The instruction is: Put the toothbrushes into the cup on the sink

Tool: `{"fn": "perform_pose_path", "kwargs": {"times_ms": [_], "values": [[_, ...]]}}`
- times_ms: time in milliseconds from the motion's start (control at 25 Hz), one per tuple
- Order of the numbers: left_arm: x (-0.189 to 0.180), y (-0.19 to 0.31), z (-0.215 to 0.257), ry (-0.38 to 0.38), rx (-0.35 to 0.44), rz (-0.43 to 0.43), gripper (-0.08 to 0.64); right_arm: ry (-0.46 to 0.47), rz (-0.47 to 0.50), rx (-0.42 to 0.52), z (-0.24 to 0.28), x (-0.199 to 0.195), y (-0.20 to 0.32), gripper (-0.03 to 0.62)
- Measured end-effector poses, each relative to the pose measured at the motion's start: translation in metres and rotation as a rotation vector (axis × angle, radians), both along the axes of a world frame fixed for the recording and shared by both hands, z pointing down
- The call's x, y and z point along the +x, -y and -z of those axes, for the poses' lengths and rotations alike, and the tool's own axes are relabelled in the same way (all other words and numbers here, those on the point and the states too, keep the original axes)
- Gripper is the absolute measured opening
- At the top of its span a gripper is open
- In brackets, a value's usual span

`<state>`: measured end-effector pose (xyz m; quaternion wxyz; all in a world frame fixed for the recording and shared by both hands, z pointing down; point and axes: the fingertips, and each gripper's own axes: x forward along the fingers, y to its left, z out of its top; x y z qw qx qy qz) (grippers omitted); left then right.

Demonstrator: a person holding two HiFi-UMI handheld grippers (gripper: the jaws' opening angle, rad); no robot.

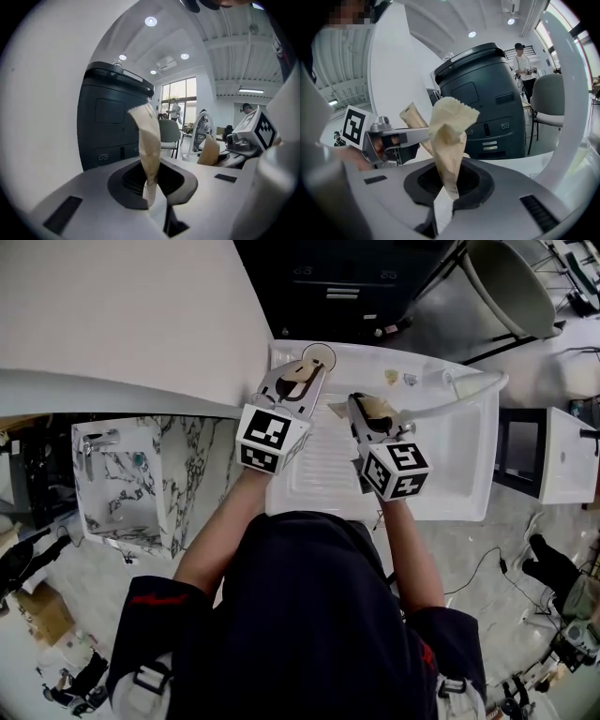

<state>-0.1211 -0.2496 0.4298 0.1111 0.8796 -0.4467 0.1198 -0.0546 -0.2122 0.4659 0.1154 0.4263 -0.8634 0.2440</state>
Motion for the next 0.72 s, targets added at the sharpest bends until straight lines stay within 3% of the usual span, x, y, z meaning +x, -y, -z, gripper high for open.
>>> {"fn": "perform_pose_path", "kwargs": {"times_ms": [320, 720], "values": [[0.001, 0.025, 0.006, 0.014, 0.025, 0.019, 0.037, 0.008, -0.001, -0.025, -0.007, 0.004, 0.004, 0.052], [0.002, 0.035, -0.025, 0.052, -0.003, 0.038, 0.037, 0.007, 0.005, -0.042, -0.018, 0.008, 0.008, 0.052]]}}
